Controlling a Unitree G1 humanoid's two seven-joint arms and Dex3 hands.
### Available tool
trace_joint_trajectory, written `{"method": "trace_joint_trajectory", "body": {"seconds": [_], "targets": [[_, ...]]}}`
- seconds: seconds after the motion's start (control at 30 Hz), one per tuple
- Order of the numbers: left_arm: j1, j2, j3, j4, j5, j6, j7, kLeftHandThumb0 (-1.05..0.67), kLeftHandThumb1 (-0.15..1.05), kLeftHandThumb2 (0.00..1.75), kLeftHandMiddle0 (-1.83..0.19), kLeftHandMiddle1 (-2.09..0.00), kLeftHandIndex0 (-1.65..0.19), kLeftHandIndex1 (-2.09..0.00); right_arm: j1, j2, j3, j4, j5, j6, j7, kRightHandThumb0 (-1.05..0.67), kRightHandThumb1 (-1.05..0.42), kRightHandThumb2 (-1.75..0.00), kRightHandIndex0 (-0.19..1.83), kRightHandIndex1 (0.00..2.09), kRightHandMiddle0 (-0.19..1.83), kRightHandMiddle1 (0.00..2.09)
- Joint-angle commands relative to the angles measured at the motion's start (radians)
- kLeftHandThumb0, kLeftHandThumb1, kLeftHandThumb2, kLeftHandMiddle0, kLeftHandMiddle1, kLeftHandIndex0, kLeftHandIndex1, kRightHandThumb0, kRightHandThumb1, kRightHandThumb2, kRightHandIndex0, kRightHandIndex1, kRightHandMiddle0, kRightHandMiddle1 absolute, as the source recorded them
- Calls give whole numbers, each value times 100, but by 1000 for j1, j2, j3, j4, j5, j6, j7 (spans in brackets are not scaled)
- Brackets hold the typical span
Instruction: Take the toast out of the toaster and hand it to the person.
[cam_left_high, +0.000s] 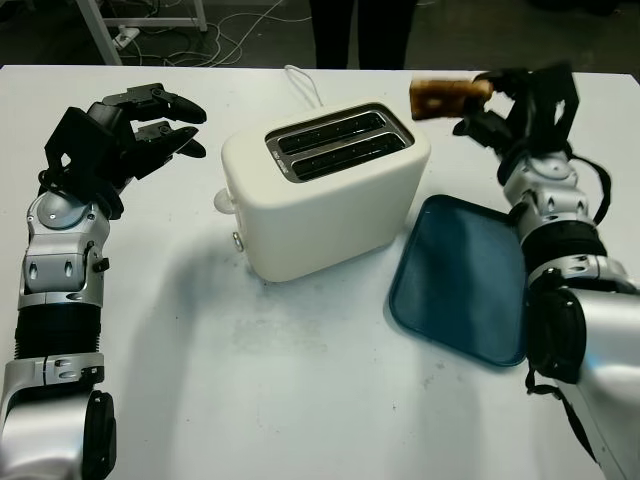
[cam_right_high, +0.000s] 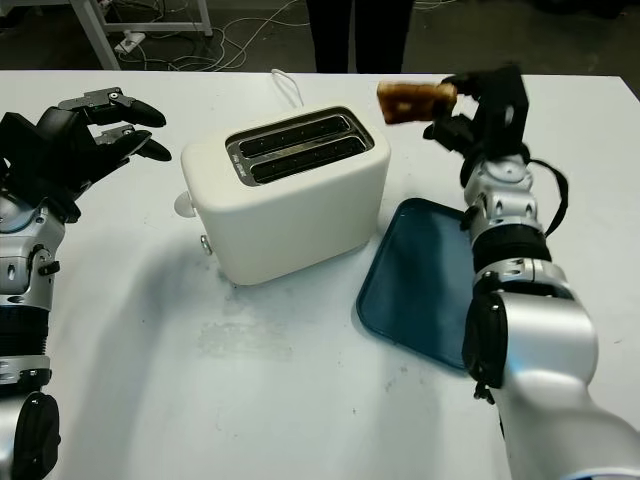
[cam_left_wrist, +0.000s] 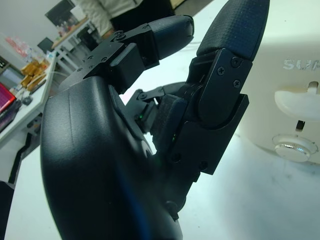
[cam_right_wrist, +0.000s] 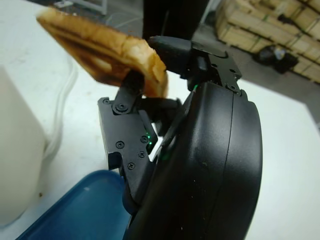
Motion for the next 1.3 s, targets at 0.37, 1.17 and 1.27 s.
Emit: {"method": "trace_joint_trajectory", "body": {"seconds": [0.37, 1.17, 1.27], "targets": [[11, 8, 9, 12, -11, -10, -13, -105, 79, 0, -73, -109, -80, -91, 52, 15, 18, 7, 2, -26, 21, -9, -92, -69, 59, 175, 22, 175], [9, 9, 3, 8, 2, -12, -3, -105, 80, 0, -74, -110, -79, -93, 40, 2, -68, -96, 90, -3, 28, -18, -92, -63, 83, 175, 47, 175], [10, 11, 3, 8, 3, -11, -4, -105, 80, 0, -74, -109, -79, -94, 43, 4, -58, -108, 84, -4, 24, -17, -92, -64, 83, 175, 46, 175]]}}
